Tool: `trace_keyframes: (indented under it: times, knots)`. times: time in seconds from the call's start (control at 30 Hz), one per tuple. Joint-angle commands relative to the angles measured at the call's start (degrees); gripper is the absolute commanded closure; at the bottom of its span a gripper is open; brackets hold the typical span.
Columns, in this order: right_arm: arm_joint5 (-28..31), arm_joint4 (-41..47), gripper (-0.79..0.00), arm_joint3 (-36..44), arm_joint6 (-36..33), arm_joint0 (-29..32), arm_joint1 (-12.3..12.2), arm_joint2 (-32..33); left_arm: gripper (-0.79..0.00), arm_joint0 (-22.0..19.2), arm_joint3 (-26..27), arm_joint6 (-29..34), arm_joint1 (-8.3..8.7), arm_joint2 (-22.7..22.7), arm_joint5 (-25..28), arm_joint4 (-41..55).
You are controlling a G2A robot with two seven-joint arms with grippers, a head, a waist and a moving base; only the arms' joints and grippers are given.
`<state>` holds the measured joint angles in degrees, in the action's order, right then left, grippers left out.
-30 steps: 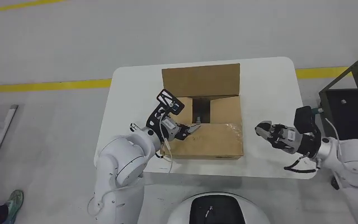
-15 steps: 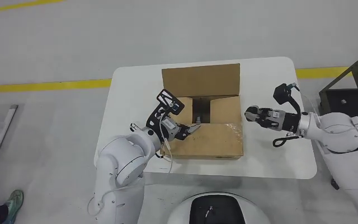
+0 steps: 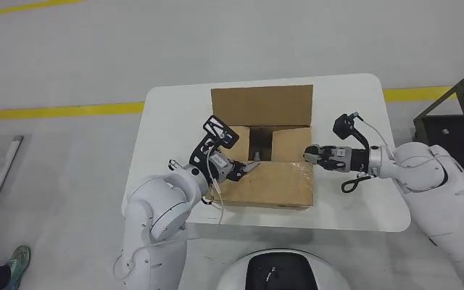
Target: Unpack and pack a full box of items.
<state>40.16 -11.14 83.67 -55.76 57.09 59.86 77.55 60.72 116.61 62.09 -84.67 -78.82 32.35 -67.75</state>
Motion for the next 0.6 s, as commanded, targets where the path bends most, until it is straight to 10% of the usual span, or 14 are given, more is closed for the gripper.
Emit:
trace_keyframes:
  times: [0.0,0.13,0.27,0.57]
  knots:
    - [0.13,1.03,0.000,0.21,-1.37,0.17,-0.27,0.17,-0.785,0.00,0.00,0.00,0.00,0.00,0.00,0.00]
    - [-0.01,6.19,-0.006,1.32,-3.35,1.15,-0.77,0.81,-0.785,0.00,0.00,0.00,0.00,0.00,0.00,0.00]
    - [-1.41,12.36,-0.225,2.87,-6.92,2.62,-1.37,1.42,-0.785,0.00,0.00,0.00,0.00,0.00,0.00,0.00]
    - [-3.48,18.15,-0.271,3.38,-10.03,4.47,-2.35,2.61,-0.785,0.00,0.00,0.00,0.00,0.00,0.00,0.00]
